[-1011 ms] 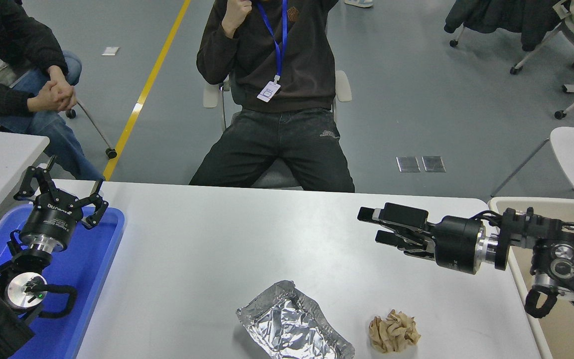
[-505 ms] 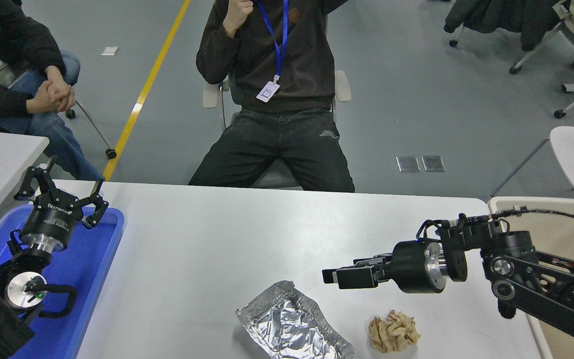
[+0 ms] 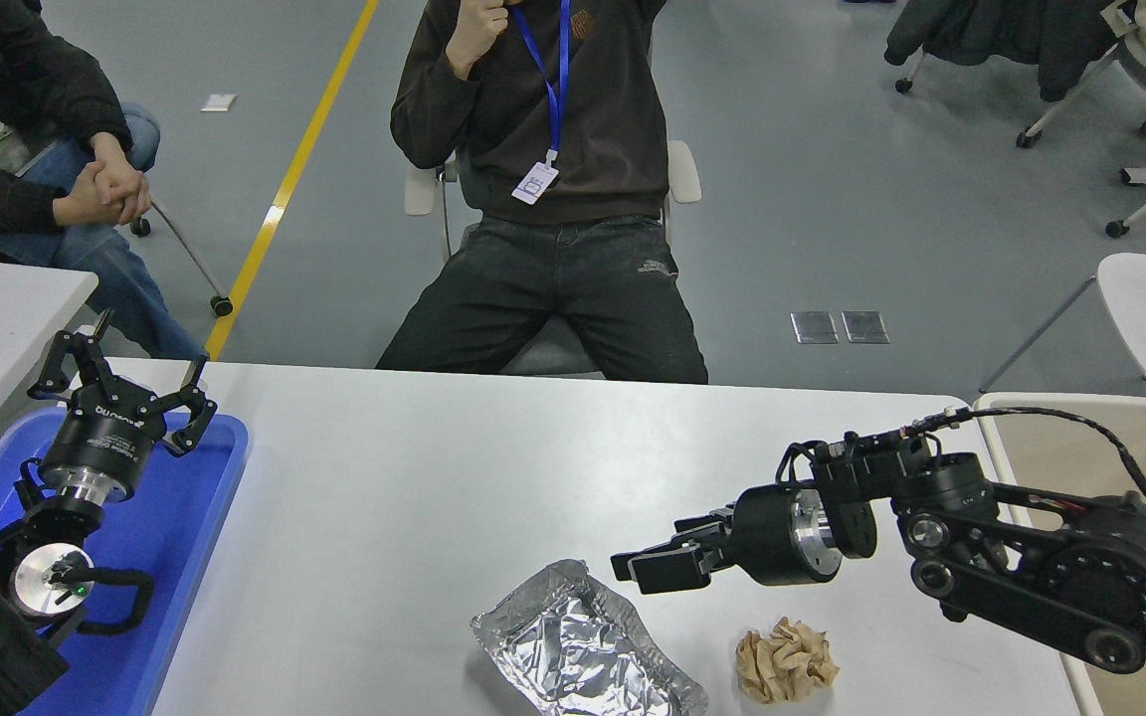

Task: Clean the table surface

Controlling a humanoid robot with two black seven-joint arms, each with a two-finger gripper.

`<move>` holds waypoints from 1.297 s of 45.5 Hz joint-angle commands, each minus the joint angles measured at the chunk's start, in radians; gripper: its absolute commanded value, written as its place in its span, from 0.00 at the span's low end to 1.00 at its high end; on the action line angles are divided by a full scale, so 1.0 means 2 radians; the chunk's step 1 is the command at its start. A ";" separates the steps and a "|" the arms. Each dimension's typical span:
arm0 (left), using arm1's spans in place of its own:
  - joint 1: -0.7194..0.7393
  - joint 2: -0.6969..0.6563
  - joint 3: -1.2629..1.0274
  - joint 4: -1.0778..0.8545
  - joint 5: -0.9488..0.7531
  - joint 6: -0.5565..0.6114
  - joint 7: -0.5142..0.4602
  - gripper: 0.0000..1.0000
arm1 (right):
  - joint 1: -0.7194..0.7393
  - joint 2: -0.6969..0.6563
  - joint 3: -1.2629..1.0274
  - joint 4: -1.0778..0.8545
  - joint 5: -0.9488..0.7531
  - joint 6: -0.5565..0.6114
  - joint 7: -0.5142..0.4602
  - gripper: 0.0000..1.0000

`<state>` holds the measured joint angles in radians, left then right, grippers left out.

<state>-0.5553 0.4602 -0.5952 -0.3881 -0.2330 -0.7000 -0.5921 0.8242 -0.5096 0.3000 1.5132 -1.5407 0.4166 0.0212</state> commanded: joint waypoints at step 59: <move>0.000 0.000 0.000 0.000 0.000 0.000 0.000 1.00 | -0.009 0.137 -0.036 -0.091 -0.118 0.006 -0.060 1.00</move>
<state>-0.5553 0.4602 -0.5952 -0.3881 -0.2326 -0.7010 -0.5921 0.8084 -0.2615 0.2299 1.4263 -1.7227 0.4394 -0.0940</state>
